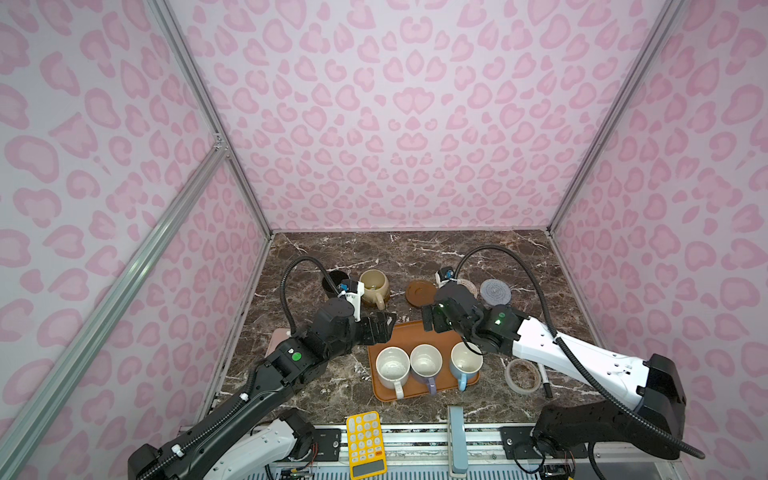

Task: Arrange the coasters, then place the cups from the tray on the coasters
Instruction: 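Open the right gripper and withdraw it while the left gripper moves over the tray, then lower the left gripper onto the white speckled mug and close it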

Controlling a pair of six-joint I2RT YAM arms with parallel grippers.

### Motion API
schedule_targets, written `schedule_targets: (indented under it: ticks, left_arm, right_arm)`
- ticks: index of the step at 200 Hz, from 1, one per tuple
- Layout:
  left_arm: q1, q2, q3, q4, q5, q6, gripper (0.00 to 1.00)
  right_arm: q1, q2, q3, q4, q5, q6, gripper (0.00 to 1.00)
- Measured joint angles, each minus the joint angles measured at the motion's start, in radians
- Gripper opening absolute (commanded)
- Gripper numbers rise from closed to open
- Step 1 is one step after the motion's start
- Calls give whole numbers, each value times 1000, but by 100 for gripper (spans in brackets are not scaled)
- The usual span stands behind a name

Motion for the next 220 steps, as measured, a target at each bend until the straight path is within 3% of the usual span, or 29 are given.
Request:
schedule_targets:
  ticks: [35, 78, 147, 220]
  left_arm:
    - [-108, 31, 3, -109, -96, -26, 99]
    - [-307, 33, -26, -220, -199, -106, 98]
    - [-518, 46, -44, -306, -325, -260, 98]
    - [-606, 219, -74, -278, -339, -355, 98]
  right_arm:
    - [-17, -95, -87, -12, -42, -2, 99]
    - [-64, -186, -166, -32, -98, -6, 98]
    - [-157, -232, -190, -66, -181, -43, 99]
    - [-202, -246, -212, -67, -230, -61, 99]
